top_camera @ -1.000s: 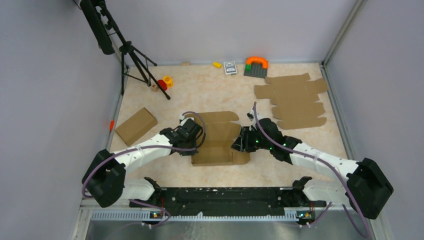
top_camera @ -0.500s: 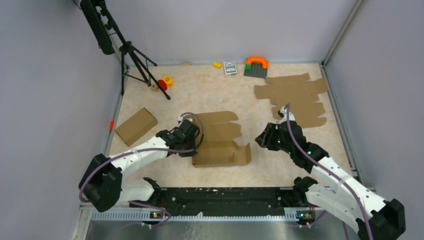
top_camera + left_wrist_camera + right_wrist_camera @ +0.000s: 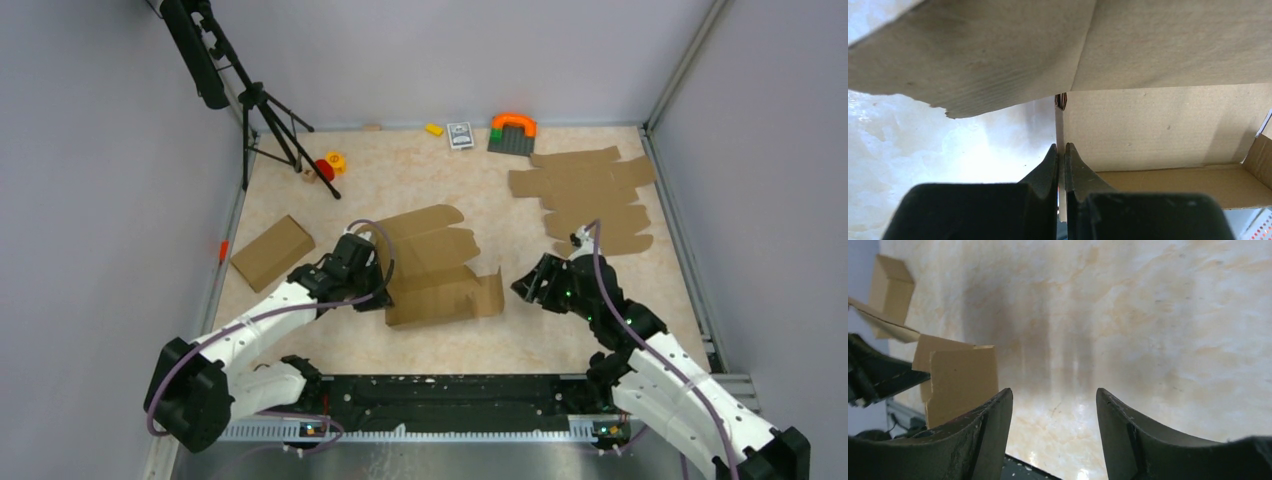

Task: Fold the paper box

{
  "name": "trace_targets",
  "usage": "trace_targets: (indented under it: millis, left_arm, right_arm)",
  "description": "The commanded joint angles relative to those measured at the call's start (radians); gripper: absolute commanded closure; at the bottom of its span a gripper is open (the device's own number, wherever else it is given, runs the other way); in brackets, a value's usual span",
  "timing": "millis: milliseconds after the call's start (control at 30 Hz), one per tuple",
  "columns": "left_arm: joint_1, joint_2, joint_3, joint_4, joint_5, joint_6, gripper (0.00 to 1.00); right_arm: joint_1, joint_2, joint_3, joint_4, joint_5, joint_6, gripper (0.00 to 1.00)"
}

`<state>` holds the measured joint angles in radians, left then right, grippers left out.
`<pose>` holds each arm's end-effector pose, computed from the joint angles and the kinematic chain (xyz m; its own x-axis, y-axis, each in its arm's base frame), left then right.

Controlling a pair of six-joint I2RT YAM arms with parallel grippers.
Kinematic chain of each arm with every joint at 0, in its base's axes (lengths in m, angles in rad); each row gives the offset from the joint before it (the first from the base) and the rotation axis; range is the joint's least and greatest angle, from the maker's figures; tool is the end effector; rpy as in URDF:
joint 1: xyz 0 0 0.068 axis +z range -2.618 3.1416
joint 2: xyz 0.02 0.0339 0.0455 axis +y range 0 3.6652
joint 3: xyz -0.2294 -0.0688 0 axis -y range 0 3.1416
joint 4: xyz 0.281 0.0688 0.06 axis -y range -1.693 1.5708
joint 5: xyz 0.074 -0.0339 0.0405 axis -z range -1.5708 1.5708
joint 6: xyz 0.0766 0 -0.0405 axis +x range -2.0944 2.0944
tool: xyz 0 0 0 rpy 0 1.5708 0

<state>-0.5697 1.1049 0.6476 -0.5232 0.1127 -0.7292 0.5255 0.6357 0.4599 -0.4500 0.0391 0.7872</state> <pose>0.2304 -0.1578 0.1235 -0.9139 -0.2008 -0.3528 -0.0271 0.8973 -0.4405 0.2131 0.1201 0.1715 -0.6933 0.4162 -0.5883 0.0245 0.8295 0.5580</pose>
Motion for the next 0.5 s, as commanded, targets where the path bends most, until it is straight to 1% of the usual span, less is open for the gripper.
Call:
trace_targets:
  millis: [0, 33, 67, 167, 300, 467]
  left_arm:
    - [0.005, -0.025, -0.003, 0.056, 0.076, 0.012, 1.00]
    - [0.006, -0.022, -0.001, 0.060, 0.084, 0.011, 1.00]
    - [0.006, -0.019, 0.000, 0.064, 0.092, 0.010, 1.00]
    - [0.005, -0.010, 0.001, 0.072, 0.106, 0.010, 1.00]
    - [0.006, -0.010, 0.001, 0.068, 0.102, 0.011, 1.00]
    - [0.007, -0.007, 0.010, 0.057, 0.103, 0.016, 1.00]
  right_arm:
    - [-0.010, 0.016, -0.059, 0.237, -0.284, 0.020, 0.38]
    - [-0.010, 0.026, -0.079, 0.336, -0.353, 0.032, 0.38]
    - [-0.010, 0.036, -0.098, 0.398, -0.399, 0.054, 0.37]
    - [-0.010, 0.062, -0.132, 0.557, -0.481, 0.110, 0.37]
    - [-0.010, 0.101, -0.138, 0.662, -0.532, 0.140, 0.39]
    - [-0.010, 0.135, -0.134, 0.705, -0.560, 0.149, 0.42]
